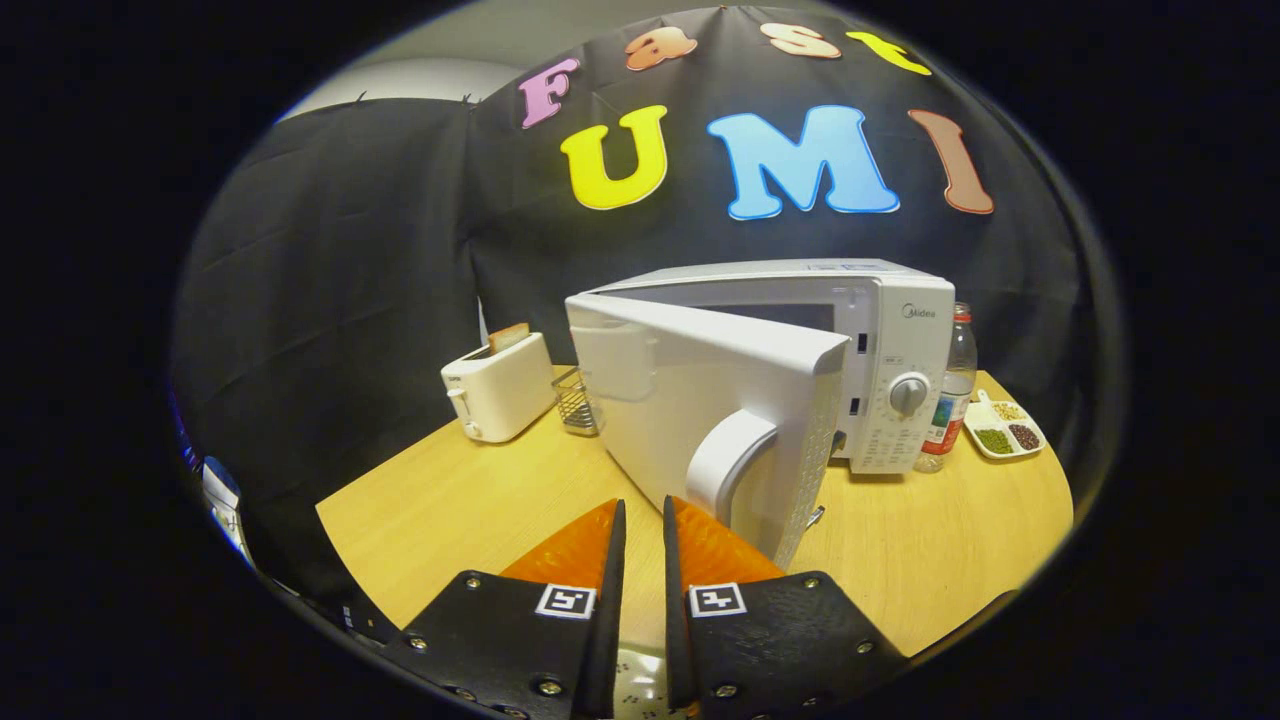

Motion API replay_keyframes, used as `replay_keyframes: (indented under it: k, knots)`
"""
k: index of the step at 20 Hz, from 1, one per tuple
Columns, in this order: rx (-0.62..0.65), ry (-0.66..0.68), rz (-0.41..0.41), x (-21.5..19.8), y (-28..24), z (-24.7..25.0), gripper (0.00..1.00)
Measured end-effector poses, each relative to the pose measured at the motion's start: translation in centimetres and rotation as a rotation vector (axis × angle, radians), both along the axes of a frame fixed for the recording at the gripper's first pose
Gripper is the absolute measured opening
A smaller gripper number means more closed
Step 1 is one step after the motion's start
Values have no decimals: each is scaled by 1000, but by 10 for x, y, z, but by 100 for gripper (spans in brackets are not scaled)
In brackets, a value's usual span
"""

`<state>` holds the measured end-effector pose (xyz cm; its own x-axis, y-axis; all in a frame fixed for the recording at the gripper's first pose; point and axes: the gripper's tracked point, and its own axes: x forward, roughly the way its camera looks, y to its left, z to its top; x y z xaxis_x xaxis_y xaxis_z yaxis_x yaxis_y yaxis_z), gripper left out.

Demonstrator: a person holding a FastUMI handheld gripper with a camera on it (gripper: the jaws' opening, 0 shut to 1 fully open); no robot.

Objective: Open the microwave, put the food inside, and close the microwave door.

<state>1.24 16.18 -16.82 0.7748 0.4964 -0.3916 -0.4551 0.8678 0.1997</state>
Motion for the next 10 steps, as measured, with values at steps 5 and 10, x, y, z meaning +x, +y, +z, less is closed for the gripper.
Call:
replay_keyframes:
  k: [5, 10]
  knots:
    - [-8, -8, -37, 40, -15, -1, 20]
    - [-23, 5, -74, 81, -22, -12, 20]
